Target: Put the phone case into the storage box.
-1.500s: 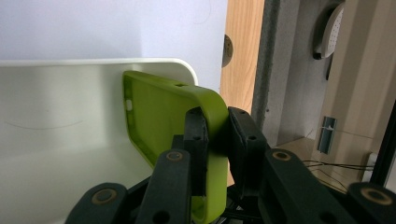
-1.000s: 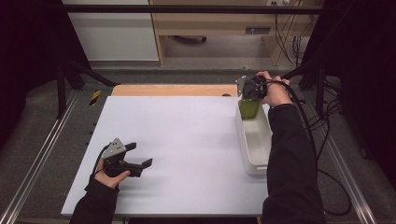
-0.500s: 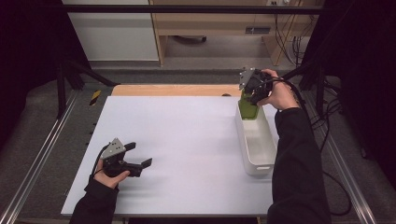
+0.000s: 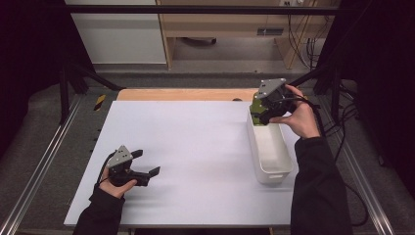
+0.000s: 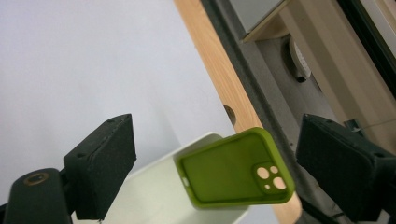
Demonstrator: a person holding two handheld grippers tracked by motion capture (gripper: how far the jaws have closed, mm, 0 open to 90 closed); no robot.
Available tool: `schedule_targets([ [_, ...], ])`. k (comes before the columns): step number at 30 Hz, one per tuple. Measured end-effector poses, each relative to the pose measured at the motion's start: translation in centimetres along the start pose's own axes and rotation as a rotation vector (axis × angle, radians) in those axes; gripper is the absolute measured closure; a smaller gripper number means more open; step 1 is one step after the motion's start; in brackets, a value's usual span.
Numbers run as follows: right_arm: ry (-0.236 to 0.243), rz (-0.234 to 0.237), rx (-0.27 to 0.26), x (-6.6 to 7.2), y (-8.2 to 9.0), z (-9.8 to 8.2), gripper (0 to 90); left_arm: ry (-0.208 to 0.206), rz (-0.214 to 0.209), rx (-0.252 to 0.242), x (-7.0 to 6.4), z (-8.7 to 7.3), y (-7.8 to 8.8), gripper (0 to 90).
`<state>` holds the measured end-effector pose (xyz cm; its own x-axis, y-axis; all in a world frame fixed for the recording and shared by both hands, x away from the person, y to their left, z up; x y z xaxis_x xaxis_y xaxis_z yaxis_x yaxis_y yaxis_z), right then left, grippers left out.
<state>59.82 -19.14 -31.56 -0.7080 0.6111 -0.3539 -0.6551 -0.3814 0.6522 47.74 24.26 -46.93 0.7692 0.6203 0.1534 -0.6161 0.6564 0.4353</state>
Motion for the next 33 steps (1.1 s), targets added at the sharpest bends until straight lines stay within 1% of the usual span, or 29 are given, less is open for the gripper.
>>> schedule_targets([
  [1,-0.027,-0.002,-0.014,0.1,0.2,-0.1,12.1,-0.004,-0.001,-0.001,0.0,0.0,0.0,2.5],
  [2,-0.062,-0.004,-0.040,0.3,0.5,-0.3,11.1,-0.006,-0.002,-0.005,-0.1,0.0,0.0,2.5],
  [3,-0.083,-0.010,-0.061,0.5,0.8,-0.5,9.7,-0.009,-0.004,-0.004,-0.1,0.0,0.0,2.5],
  [4,-0.119,-0.011,-0.089,0.7,1.0,-0.7,7.5,-0.011,-0.004,-0.004,-0.1,0.1,0.0,2.5],
  [6,-0.190,0.000,-0.127,1.1,1.4,-1.1,6.9,-0.013,-0.004,-0.010,-0.1,0.1,0.0,2.5],
  [7,-0.207,-0.005,-0.145,1.4,1.7,-1.3,6.6,-0.013,-0.003,-0.012,-0.2,0.1,0.0,2.5],
  [10,-0.286,0.026,-0.183,2.3,2.3,-2.1,6.1,-0.012,-0.002,-0.022,-0.1,0.2,0.1,2.1],
  [12,-0.351,0.065,-0.201,2.9,2.7,-2.5,5.8,-0.012,-0.003,-0.025,-0.1,0.2,0.1,1.9],
  [14,-0.387,0.086,-0.240,3.5,3.1,-3.0,5.5,-0.013,-0.003,-0.028,-0.1,0.2,0.2,1.9],
  [15,-0.404,0.094,-0.247,3.8,3.3,-3.2,4.9,-0.013,-0.002,-0.031,-0.2,0.2,0.2,1.8],
  [20,-0.469,0.113,-0.306,5.3,4.0,-4.6,4.0,-0.014,-0.004,-0.036,-0.2,0.3,0.3,1.8],
  [25,-0.489,0.121,-0.354,6.7,4.7,-6.4,3.6,-0.017,-0.007,-0.042,-0.3,0.3,0.4,1.6],
  [27,-0.501,0.137,-0.377,7.4,4.7,-7.4,3.3,-0.015,-0.009,-0.050,-0.3,0.4,0.4,1.7],
  [30,-0.499,0.153,-0.375,8.3,4.6,-8.7,3.2,-0.015,-0.011,-0.061,-0.3,0.5,0.5,1.6],
  [33,-0.518,0.160,-0.378,8.9,4.5,-10.0,3.2,-0.019,-0.014,-0.075,-0.3,0.6,0.6,1.6],
])
Point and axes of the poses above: each handheld gripper's, and its own axes: y roughly backward along the jaws, z roughly out of its top, x roughly to its left, the point moved 3 cm from there along -y, roughly forward along the jaws, and after that the axes turned 14 degrees about -y, right-handed, at the moved point
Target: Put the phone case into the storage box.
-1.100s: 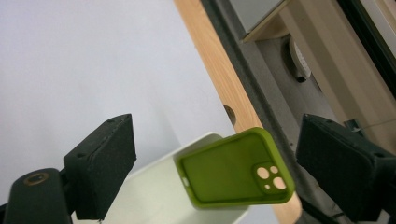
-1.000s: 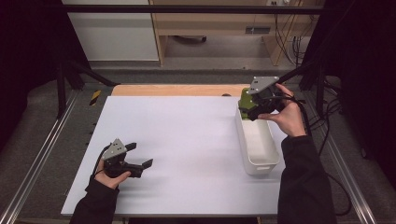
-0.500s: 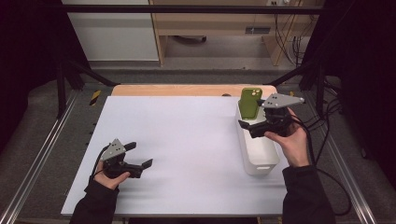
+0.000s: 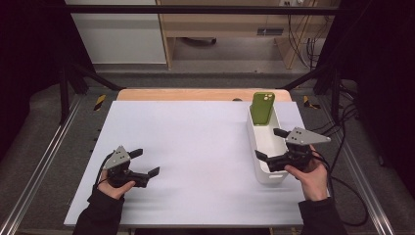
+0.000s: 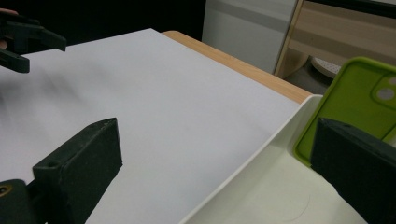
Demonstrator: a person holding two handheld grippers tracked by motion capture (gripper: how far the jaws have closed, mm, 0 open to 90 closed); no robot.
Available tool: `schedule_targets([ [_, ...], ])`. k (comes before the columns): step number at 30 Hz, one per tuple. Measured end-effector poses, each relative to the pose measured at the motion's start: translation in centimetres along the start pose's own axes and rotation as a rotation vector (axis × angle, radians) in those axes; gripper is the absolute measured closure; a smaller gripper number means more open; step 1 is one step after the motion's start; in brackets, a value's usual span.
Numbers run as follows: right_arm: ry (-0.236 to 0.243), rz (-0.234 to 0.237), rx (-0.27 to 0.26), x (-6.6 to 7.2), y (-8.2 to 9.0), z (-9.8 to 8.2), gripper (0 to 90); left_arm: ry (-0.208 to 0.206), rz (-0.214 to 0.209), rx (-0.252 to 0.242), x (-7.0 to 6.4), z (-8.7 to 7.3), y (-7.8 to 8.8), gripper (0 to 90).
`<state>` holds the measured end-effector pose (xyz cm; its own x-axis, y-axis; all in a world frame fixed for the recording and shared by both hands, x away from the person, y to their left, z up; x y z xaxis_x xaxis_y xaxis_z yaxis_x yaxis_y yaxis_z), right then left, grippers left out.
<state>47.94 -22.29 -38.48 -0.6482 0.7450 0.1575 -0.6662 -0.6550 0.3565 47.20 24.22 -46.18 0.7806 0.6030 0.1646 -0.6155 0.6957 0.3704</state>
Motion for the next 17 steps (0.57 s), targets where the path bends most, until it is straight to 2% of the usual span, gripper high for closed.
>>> schedule_targets([
  [4,-0.037,0.019,-0.024,-0.3,0.8,-1.6,3.8,-0.007,-0.001,-0.012,0.0,0.2,0.1,1.6],
  [6,-0.032,0.034,-0.041,-0.5,1.3,-2.3,3.3,-0.007,-0.002,-0.015,0.0,0.2,0.2,1.6],
  [8,-0.034,0.023,-0.050,-0.7,1.8,-2.8,3.5,-0.005,-0.001,-0.015,0.0,0.2,0.2,1.6],
  [10,-0.063,0.035,-0.068,-0.8,2.4,-3.5,2.9,-0.006,-0.001,-0.019,0.0,0.2,0.2,1.6],
  [13,-0.067,0.054,-0.078,-1.1,2.8,-4.5,2.8,-0.006,-0.001,-0.025,0.0,0.3,0.3,1.6],
  [17,-0.093,0.041,-0.083,-1.5,3.0,-4.9,2.9,-0.006,0.001,-0.030,0.0,0.4,0.4,1.6],
])
Point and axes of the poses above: each handheld gripper's, and its own axes: y roughly backward along the jaws, z roughly out of its top, x roughly to its left, the point moved 3 cm from there along -y, roughly forward along the jaws, and after that the axes turned 14 degrees about -y, right-handed, at the moved point
